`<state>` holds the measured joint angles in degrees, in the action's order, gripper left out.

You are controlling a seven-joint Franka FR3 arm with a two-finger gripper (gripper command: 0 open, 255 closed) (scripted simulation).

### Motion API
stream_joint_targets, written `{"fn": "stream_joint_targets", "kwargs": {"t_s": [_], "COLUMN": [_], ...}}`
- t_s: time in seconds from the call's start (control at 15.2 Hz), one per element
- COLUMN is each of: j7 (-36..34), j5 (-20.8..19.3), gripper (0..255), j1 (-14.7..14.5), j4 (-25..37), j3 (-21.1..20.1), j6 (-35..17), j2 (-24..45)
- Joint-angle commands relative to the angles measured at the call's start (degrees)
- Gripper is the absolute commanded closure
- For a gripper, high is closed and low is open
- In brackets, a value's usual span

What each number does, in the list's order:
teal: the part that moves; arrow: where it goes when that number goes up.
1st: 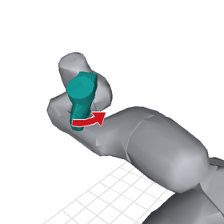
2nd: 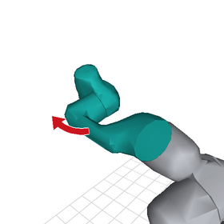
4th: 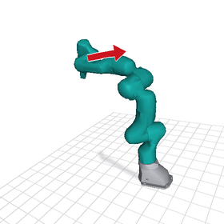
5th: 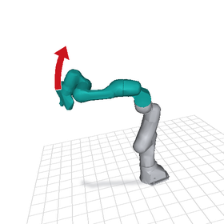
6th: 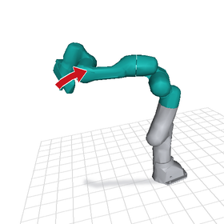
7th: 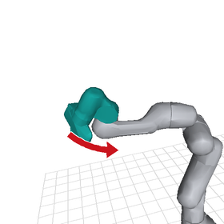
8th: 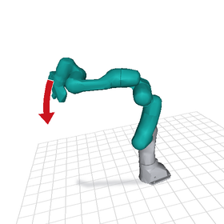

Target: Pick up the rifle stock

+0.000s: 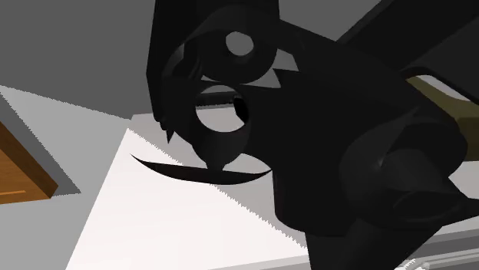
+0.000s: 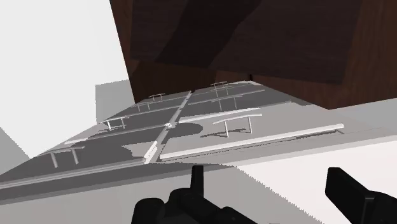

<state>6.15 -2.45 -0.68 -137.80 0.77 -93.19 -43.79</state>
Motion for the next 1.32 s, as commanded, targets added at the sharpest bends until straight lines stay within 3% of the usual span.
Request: {"fn": "stream_joint_targets", "kwargs": {"t_s": [0.0, 0.66, 1.25], "j7": [0.0, -2.3, -5.5], "j5": [0.0, -2.4, -8.0], "gripper": [0, 0, 0], "j1": [0.0, -1.7, -2.8], "j4": [0.0, 9.4, 23.7], "j3": [0.0, -4.7, -8.5], "j6": [0.0, -12.4, -17.6], "j2": [0.0, 21.2, 40.8]}}
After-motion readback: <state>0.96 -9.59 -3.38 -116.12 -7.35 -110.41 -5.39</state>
